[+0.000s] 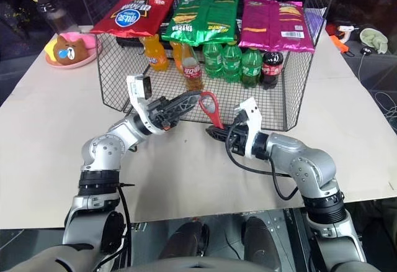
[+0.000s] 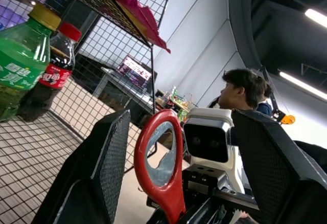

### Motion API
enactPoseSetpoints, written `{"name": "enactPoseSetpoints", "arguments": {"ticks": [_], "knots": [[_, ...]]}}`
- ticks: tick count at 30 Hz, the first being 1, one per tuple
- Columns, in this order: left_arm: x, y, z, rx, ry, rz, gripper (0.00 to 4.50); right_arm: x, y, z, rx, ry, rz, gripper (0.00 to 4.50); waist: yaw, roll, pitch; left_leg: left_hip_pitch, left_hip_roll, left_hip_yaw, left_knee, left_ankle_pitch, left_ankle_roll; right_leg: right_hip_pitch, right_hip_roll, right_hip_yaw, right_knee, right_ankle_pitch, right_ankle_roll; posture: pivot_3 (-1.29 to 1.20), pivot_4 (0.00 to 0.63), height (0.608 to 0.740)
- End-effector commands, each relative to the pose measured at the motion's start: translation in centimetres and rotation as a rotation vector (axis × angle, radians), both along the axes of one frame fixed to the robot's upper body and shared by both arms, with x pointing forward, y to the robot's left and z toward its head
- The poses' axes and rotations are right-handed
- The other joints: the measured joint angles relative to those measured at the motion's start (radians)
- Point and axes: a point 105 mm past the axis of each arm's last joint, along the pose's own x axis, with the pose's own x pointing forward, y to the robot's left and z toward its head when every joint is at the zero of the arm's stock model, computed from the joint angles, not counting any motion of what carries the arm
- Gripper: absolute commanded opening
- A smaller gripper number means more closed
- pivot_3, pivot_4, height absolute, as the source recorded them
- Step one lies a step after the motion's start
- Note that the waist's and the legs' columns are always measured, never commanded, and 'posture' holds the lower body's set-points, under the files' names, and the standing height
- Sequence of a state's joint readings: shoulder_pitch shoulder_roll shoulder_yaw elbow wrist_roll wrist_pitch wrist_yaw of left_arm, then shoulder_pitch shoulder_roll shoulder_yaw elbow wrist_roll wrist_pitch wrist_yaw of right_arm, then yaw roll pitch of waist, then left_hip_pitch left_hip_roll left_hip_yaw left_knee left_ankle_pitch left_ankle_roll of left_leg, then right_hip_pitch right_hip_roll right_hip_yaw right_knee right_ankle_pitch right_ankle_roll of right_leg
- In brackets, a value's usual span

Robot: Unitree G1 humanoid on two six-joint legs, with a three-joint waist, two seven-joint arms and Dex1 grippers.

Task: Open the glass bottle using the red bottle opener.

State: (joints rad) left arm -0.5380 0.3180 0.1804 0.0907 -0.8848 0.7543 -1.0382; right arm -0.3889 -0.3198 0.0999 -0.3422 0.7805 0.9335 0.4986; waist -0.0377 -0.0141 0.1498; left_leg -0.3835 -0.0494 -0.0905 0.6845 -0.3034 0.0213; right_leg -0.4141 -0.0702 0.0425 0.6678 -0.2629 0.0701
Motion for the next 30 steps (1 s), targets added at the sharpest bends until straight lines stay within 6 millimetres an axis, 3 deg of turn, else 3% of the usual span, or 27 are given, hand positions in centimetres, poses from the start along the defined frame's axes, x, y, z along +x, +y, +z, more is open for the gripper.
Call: {"name": "enactPoseSetpoints", "arguments": {"ticks": [1, 11, 30], "knots": [[0.0, 0.2, 0.4, 0.004, -0.028, 0.025, 3.25, 0.0, -0.2, 0.9, 0.032, -0.038, -0.013, 0.22, 0.0, 0.0, 0.0, 0.0, 0.0, 0.0, 0.0, 0.0, 0.0, 0.0, 0.0, 0.0, 0.0, 0.0, 0.0, 0.0, 0.15, 0.74], [2.3, 0.3, -0.4, -0.001, -0.008, 0.181, 3.25, -0.3, 0.2, 1.5, 0.01, -0.149, -0.014, 0.22, 0.002, 0.0, 0.0, 0.0, 0.0, 0.0, 0.0, 0.0, 0.0, 0.0, 0.0, 0.0, 0.0, 0.0, 0.0, 0.0, 0.15, 0.74], [2.8, -1.8, -0.1, -0.024, -0.014, 0.159, 3.25, 0.5, 0.3, 0.7, -0.136, -0.315, -0.045, 0.22, 0.001, 0.0, 0.0, 0.0, 0.0, 0.0, 0.0, 0.0, 0.0, 0.0, 0.0, -0.001, -0.001, 0.0, 0.0, 0.0, 0.15, 0.74]]}}
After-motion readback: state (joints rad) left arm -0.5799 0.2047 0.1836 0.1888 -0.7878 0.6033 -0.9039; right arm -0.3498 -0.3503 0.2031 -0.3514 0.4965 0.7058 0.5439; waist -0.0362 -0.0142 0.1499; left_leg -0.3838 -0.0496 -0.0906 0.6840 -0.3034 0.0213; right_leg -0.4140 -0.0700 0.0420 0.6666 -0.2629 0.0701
